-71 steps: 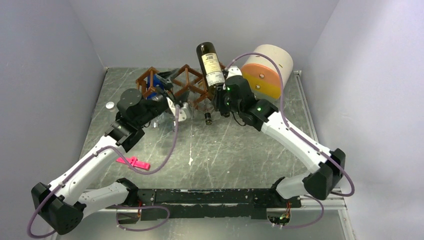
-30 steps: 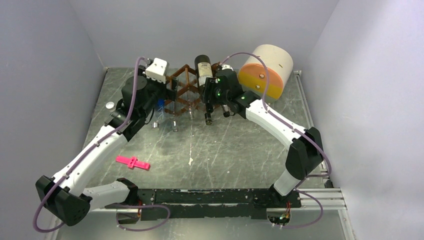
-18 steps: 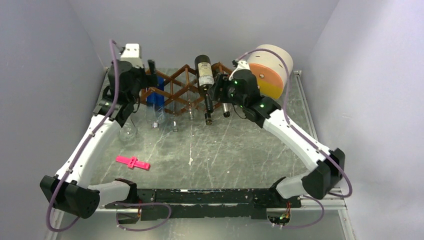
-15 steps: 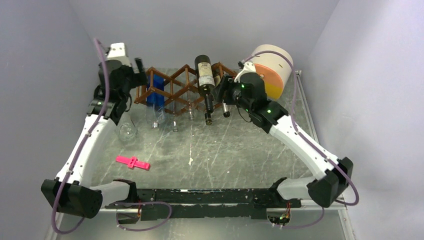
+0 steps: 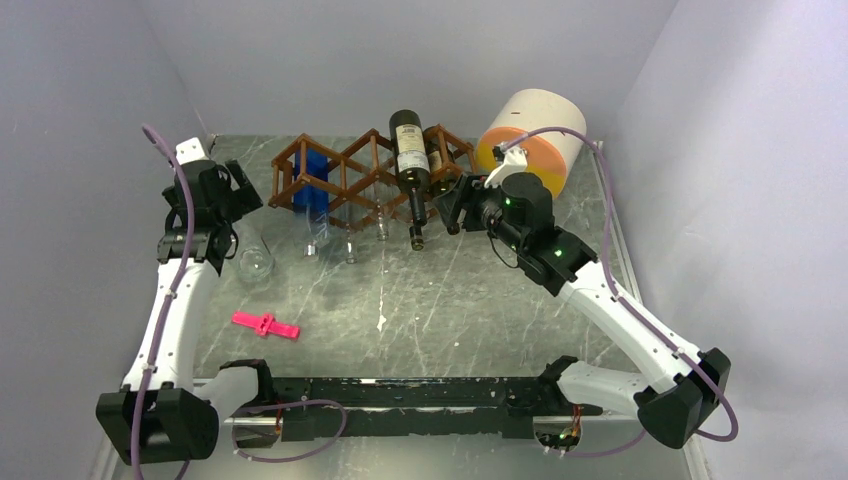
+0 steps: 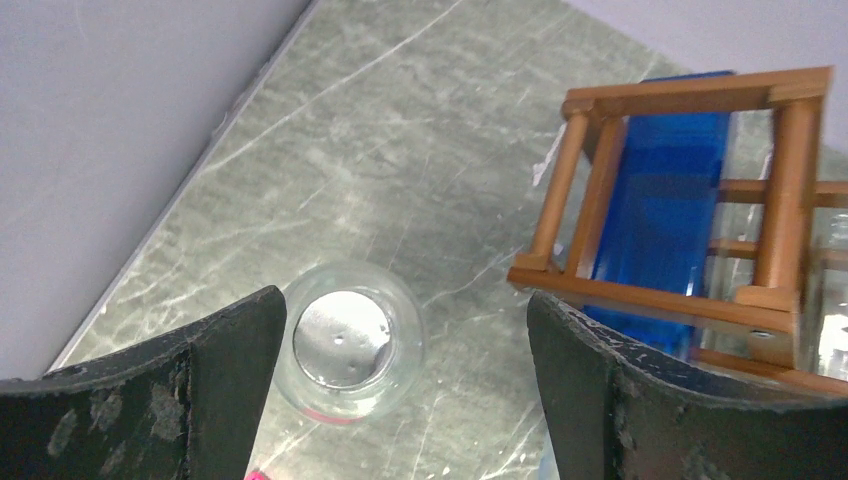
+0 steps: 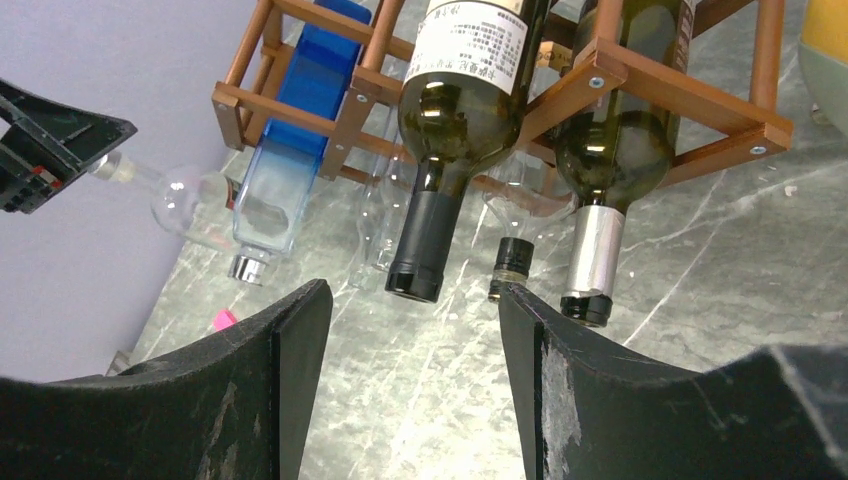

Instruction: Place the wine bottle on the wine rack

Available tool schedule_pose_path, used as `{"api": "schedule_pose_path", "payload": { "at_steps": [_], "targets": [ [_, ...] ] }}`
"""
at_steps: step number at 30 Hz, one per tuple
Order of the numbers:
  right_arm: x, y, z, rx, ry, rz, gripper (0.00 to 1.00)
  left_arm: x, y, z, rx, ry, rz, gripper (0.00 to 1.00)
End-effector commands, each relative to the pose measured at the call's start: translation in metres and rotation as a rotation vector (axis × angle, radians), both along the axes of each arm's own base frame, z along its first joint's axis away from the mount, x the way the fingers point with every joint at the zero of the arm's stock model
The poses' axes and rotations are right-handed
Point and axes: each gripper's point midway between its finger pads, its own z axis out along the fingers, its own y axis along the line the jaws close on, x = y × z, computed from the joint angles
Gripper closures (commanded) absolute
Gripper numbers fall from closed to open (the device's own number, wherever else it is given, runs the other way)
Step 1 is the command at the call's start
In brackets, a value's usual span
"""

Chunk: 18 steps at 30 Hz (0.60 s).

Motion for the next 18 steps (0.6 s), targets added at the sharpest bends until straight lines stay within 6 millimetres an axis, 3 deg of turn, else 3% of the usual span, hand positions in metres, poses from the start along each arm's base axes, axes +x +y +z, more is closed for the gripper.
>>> {"api": "schedule_pose_path", "payload": {
  "at_steps": [1, 5, 8, 13, 16, 18],
  "targets": [
    [-0.004, 0.001, 0.004, 0.022, -0.025, 0.02, 0.34, -0.011, 0.005, -0.019, -0.061, 0.051, 0.063, 0.06],
    [-0.006, 0.0, 0.0, 0.016, -0.021, 0.024, 0.34, -0.017, 0.006, -0.035, -0.088, 0.096, 0.097, 0.06],
    [-0.008, 0.0, -0.001, 0.008, -0.019, 0.034, 0.34, -0.024, 0.007, -0.039, -0.087, 0.114, 0.107, 0.29],
    [-0.01, 0.001, 0.002, 0.002, -0.021, 0.052, 0.34, -0.032, 0.01, -0.034, -0.055, 0.122, 0.103, 0.56],
    [-0.01, 0.001, 0.003, 0.009, -0.027, 0.053, 0.34, -0.033, 0.009, -0.028, -0.04, 0.132, 0.085, 0.66],
    [-0.011, 0.001, 0.003, 0.009, -0.023, 0.054, 0.34, -0.035, 0.006, -0.022, -0.043, 0.132, 0.061, 0.68]
  ]
}}
